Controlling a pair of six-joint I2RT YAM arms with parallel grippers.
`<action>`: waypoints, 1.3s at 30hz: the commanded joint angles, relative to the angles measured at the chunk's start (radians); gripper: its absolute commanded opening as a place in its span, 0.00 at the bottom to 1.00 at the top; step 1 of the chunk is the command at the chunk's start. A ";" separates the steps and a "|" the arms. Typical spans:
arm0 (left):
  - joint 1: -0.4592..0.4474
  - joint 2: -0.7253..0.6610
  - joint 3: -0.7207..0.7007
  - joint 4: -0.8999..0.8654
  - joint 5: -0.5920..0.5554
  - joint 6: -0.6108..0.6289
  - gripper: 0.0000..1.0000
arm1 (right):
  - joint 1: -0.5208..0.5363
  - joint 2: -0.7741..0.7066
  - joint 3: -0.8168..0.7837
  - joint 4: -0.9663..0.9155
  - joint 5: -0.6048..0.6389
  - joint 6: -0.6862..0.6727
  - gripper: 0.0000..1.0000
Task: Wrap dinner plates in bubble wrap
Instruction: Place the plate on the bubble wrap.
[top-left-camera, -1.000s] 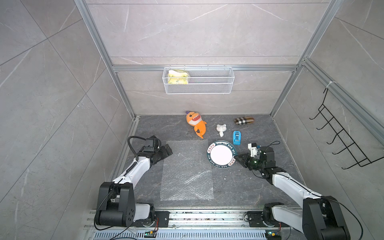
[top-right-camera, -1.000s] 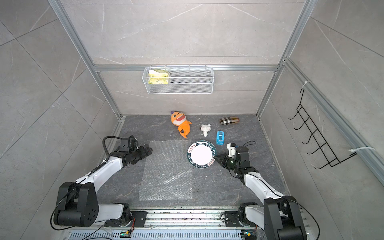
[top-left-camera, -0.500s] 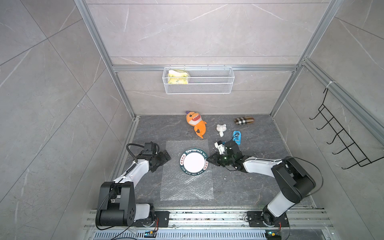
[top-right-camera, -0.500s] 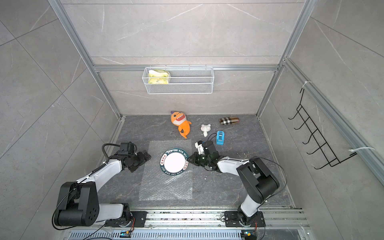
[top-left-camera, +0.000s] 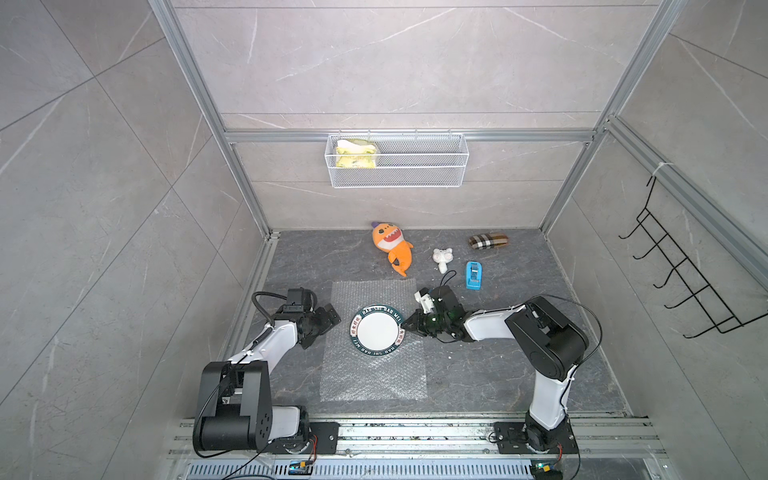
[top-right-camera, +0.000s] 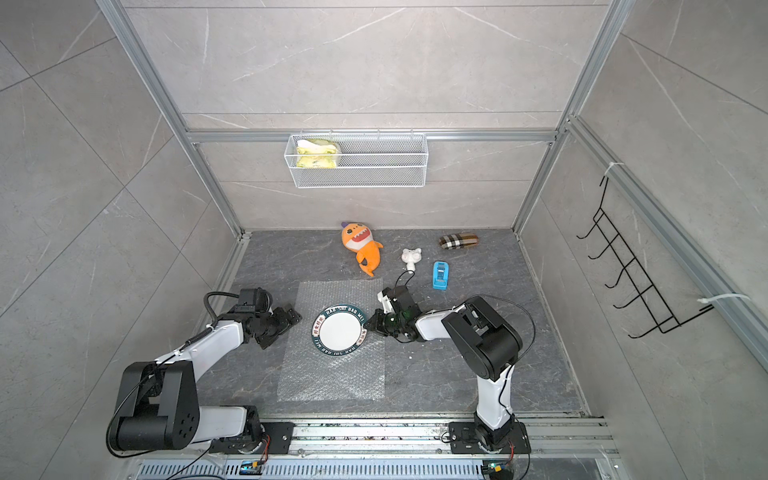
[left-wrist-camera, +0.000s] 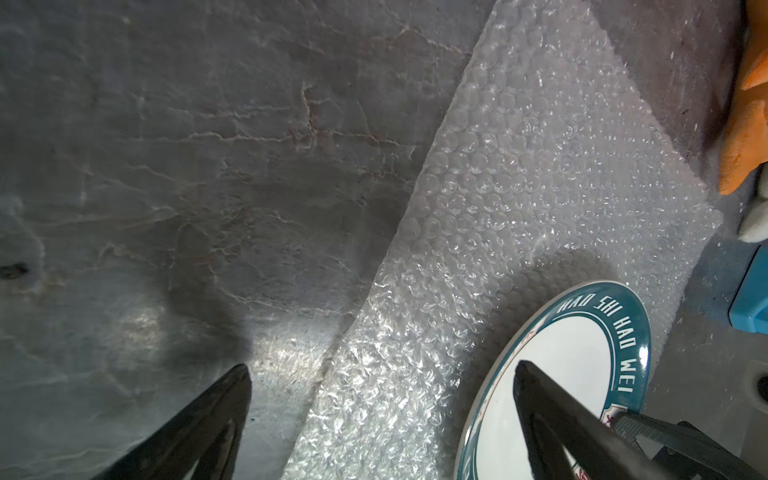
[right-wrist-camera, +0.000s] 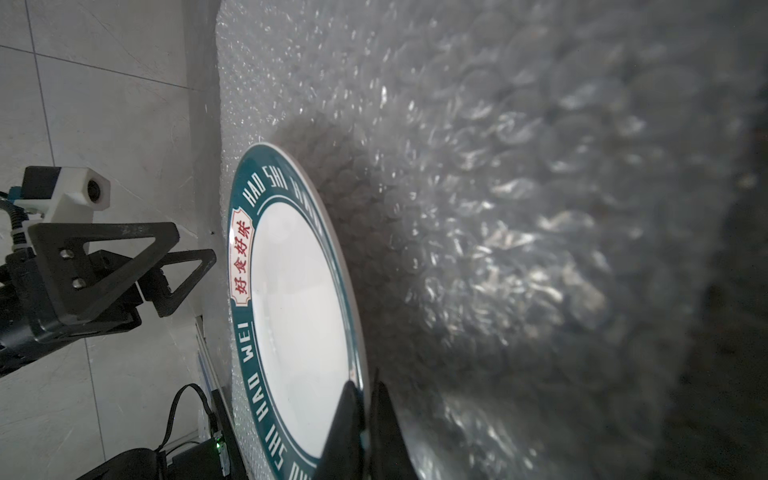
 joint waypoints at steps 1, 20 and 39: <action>0.005 0.005 -0.006 0.026 0.030 -0.012 0.99 | 0.006 0.026 0.013 -0.097 0.008 -0.033 0.18; 0.004 0.030 -0.030 0.105 0.120 -0.044 0.98 | -0.040 -0.102 -0.084 -0.337 0.244 -0.095 1.00; -0.109 -0.159 -0.052 -0.299 0.171 -0.062 0.90 | -0.065 -0.391 -0.061 -0.462 0.241 -0.148 1.00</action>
